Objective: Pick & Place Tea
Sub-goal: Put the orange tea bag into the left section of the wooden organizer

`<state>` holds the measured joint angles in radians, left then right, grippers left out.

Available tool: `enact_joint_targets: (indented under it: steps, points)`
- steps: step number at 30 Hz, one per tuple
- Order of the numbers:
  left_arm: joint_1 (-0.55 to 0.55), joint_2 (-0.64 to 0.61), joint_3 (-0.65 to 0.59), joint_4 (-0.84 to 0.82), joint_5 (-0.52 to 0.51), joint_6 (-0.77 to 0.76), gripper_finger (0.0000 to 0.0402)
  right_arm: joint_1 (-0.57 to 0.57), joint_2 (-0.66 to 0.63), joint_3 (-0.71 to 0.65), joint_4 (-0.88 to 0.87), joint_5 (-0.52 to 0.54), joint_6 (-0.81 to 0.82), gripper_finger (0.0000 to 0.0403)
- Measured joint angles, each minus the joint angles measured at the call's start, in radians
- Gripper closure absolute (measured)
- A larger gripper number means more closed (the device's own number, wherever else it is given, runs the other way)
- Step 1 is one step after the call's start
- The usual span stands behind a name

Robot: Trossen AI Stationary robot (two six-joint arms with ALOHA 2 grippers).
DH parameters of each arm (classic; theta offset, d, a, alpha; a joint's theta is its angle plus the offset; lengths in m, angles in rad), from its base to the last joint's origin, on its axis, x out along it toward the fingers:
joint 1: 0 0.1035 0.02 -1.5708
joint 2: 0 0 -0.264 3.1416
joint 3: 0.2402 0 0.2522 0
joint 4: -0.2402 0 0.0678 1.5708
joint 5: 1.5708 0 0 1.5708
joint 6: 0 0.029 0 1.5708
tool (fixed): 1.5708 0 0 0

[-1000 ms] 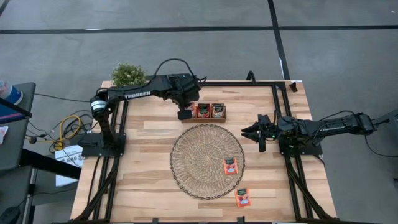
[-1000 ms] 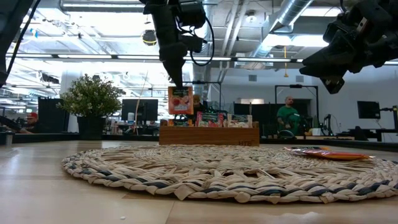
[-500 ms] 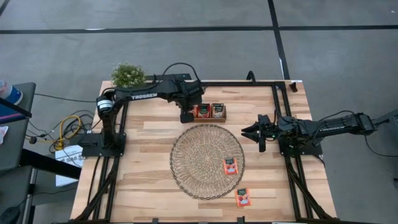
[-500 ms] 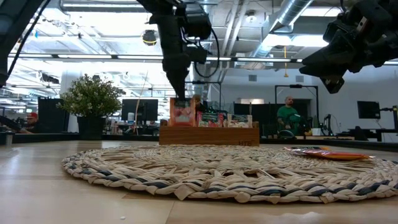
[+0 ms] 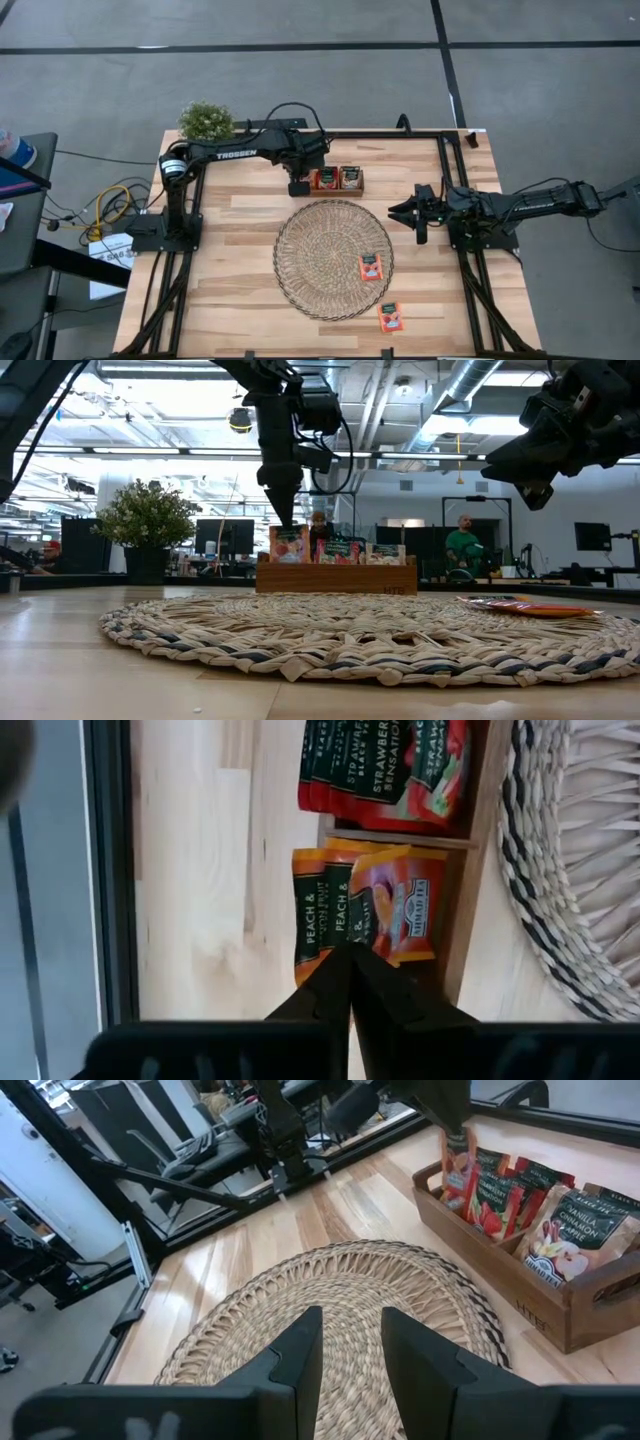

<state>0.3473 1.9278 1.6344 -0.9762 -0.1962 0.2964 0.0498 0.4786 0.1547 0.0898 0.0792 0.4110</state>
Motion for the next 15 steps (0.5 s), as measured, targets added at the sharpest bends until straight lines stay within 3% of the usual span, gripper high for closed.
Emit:
enact_joint_targets:
  steps: [15]
  points:
    - [0.0,0.046,0.0,0.025,0.034,0.007,0.0401,0.0,0.0,0.0,0.0,-0.001,0.001,0.0305]
